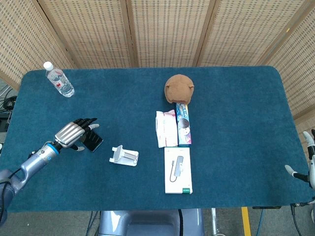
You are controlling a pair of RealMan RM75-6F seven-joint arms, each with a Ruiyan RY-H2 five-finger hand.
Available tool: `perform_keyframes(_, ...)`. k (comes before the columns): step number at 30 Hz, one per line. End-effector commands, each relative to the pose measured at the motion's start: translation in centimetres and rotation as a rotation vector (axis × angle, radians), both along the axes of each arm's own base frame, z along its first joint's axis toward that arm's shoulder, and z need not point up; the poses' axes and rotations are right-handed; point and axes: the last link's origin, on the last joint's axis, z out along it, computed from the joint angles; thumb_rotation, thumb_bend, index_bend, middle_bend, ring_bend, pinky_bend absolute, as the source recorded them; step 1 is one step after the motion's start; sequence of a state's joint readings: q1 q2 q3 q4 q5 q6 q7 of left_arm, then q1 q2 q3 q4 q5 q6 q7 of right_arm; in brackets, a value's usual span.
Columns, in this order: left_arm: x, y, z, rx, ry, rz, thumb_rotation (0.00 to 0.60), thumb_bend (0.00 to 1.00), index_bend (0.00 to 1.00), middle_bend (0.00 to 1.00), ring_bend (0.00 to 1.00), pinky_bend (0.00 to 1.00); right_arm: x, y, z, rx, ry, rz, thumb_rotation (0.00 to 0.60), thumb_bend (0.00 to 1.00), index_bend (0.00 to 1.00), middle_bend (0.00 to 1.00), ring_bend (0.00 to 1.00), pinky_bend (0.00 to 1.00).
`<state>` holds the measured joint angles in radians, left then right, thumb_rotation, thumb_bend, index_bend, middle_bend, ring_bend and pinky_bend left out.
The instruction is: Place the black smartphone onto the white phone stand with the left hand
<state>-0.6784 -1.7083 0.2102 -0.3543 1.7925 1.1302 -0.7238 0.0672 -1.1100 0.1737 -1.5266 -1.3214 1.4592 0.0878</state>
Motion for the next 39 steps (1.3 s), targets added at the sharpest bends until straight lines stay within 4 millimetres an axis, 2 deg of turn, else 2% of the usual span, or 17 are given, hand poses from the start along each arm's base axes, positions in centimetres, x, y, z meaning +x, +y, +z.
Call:
perform_keyframes(1,0.0,0.2,-0.2,-0.010,0.016,-0.001,0.600,0.00,0.14,0.05,0.11,0.17,0.0,0.0,-0.1,0.001,0.002,-0.004,0.600,0.10,0.05,0.00,0.00,0.00)
perform_keyframes(9,0.8,1.2,-0.9,-0.017,0.042,-0.018,0.600,0.00,0.17,0.08,0.13,0.17,-0.2,-0.2,-0.2,0.002,0.009,-0.019,0.600,0.10,0.05,0.00,0.00,0.00)
perform_keyframes(29,1.2,1.9,-1.4,-0.051,0.121,-0.038,0.600,0.00,0.24,0.16,0.20,0.17,-0.5,-0.2,-0.1,-0.007,0.006,-0.031,0.600,0.10,0.05,0.00,0.00,0.00)
perform_keyframes(32,1.4,2.0,-1.5,-0.055,0.126,-0.049,0.600,0.00,0.27,0.22,0.25,0.18,-0.5,-0.2,0.0,-0.008,0.005,-0.033,0.600,0.10,0.05,0.00,0.00,0.00)
perform_keyframes(34,1.5,1.9,-1.6,-0.058,0.126,-0.048,0.600,0.00,0.30,0.29,0.31,0.22,-0.5,-0.2,0.0,-0.007,0.004,-0.033,0.600,0.10,0.05,0.00,0.00,0.00)
perform_keyframes(39,1.3,1.9,-1.7,-0.062,0.138,-0.041,0.600,0.00,0.36,0.34,0.36,0.29,-0.6,-0.2,0.0,-0.006,0.003,-0.033,0.600,0.10,0.05,0.00,0.00,0.00)
